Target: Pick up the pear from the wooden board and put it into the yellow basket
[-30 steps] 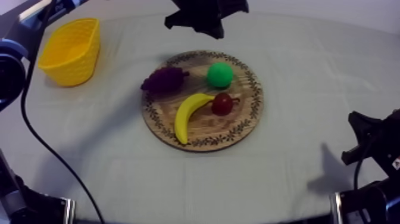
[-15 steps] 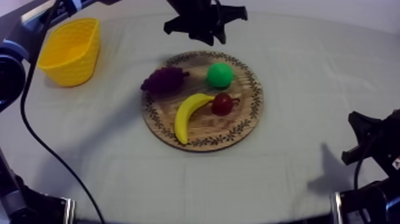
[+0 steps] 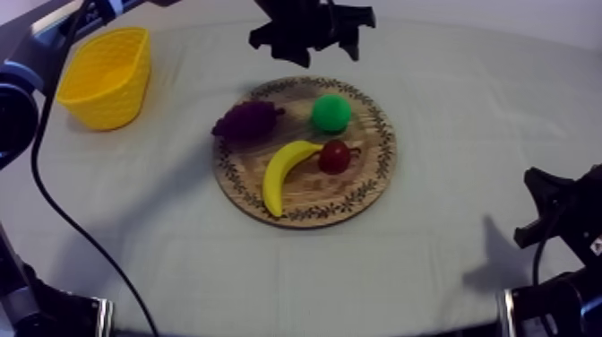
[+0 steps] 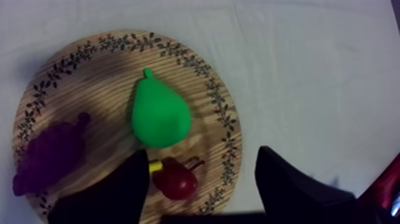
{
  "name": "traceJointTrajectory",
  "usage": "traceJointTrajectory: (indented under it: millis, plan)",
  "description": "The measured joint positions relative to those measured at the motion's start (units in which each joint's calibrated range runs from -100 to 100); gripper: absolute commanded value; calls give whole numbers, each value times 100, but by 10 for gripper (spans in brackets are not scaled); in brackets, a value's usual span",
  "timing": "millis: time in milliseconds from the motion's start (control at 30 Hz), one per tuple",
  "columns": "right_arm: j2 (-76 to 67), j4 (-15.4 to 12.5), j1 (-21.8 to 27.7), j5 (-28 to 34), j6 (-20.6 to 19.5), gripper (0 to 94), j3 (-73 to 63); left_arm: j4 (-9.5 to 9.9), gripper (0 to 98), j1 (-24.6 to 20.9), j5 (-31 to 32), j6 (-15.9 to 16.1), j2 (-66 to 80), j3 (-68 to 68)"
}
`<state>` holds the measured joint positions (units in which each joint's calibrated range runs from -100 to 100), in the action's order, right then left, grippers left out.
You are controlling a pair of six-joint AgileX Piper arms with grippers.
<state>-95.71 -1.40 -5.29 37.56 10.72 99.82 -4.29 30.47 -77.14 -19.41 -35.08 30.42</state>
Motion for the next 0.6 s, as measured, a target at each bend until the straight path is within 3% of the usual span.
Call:
traceJointTrajectory:
  millis: [600]
  plan:
    - [0,0,0,0,4,4,0,49,680,-89,-155,-176,-946,307]
